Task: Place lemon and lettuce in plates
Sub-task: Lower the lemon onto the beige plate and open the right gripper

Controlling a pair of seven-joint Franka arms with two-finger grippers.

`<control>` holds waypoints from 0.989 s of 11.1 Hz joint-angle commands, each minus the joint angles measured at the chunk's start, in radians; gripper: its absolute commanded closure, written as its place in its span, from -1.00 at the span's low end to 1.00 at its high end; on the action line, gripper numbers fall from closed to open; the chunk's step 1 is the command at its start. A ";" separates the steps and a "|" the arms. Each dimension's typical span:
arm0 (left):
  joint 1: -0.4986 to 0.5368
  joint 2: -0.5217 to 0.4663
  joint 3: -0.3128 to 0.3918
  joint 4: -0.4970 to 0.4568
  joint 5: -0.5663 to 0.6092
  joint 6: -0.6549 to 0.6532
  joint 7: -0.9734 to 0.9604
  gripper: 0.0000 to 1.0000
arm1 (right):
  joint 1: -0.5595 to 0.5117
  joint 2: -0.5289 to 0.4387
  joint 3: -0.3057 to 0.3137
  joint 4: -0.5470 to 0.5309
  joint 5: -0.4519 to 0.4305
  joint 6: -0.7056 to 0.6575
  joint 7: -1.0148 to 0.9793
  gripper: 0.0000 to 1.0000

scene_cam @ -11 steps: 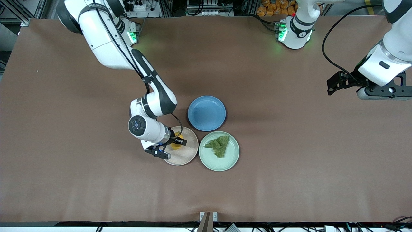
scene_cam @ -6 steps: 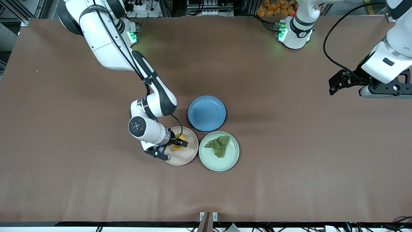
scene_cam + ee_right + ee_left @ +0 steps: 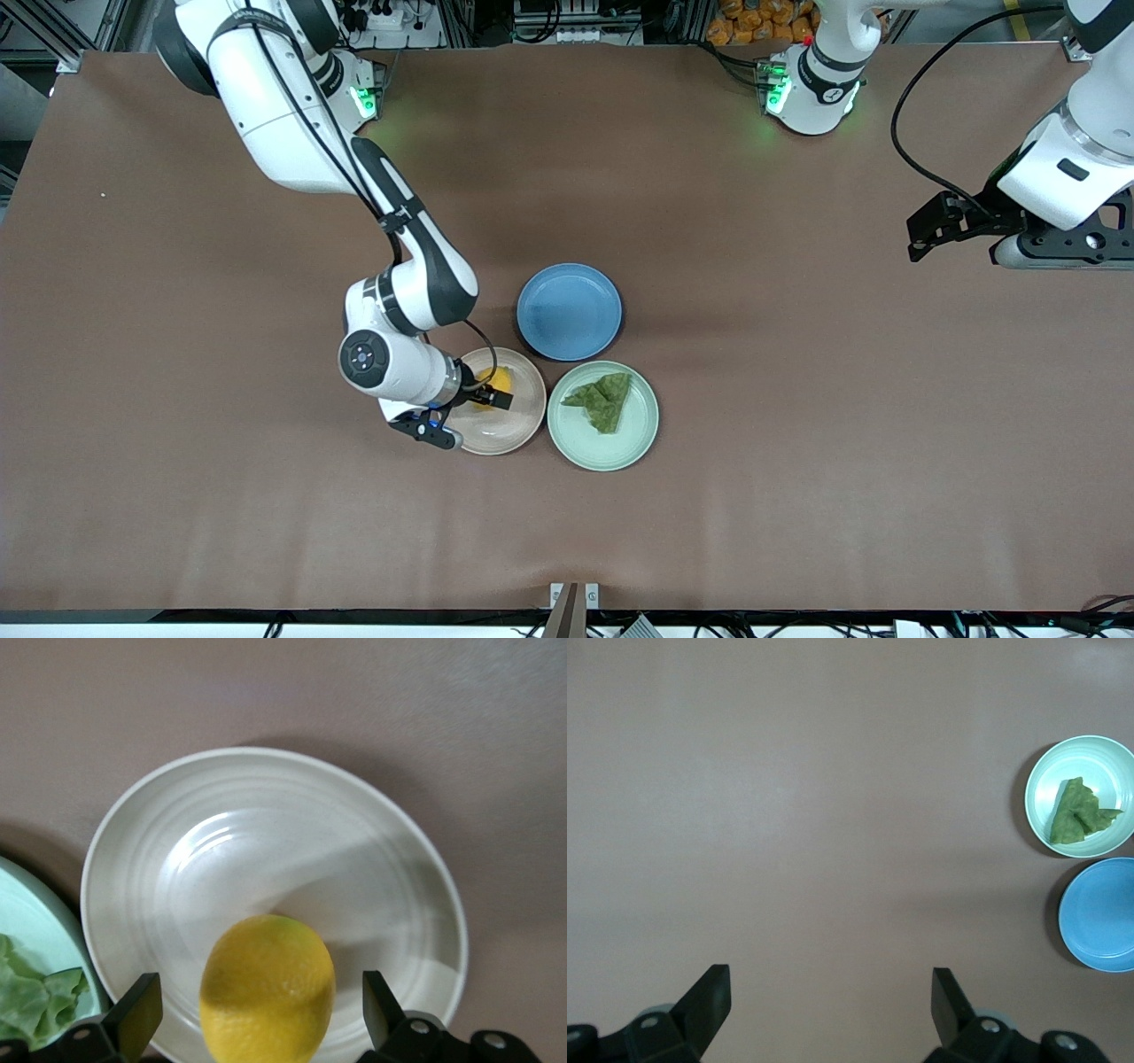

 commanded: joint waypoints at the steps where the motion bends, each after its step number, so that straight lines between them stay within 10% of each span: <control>1: 0.008 -0.014 0.000 0.003 -0.006 -0.037 0.012 -1.00 | -0.051 0.009 0.006 0.100 0.021 -0.143 0.001 -1.00; 11: 0.009 -0.023 0.005 0.007 -0.005 -0.092 0.014 -1.00 | -0.226 -0.046 -0.005 0.204 -0.152 -0.509 -0.166 -1.00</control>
